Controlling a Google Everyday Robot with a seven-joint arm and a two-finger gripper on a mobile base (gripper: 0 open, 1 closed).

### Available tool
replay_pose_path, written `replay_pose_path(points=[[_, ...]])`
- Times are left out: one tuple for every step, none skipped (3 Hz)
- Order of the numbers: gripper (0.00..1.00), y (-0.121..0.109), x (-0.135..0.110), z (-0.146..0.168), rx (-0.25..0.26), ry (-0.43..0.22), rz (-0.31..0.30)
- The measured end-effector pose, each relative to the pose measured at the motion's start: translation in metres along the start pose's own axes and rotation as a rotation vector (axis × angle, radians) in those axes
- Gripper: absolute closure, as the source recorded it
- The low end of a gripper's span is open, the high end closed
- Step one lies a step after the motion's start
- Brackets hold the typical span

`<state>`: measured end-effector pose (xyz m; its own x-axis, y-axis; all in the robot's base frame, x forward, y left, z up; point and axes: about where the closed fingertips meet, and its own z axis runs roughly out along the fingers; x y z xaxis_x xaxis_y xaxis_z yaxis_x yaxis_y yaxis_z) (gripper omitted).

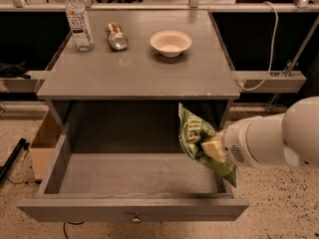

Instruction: Place green jalapeno chip bag into top drawer

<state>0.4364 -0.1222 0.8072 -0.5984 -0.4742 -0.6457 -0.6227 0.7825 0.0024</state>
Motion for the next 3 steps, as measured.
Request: replay_pose_path(points=[[1.00,0.015,-0.012,0.028,-0.040,0.016,-0.024],[1.00,0.033,-0.043,0.074,-0.070,0.040,-0.075],[1.00,0.035,-0.046,0.077,-0.068,0.045,-0.083]])
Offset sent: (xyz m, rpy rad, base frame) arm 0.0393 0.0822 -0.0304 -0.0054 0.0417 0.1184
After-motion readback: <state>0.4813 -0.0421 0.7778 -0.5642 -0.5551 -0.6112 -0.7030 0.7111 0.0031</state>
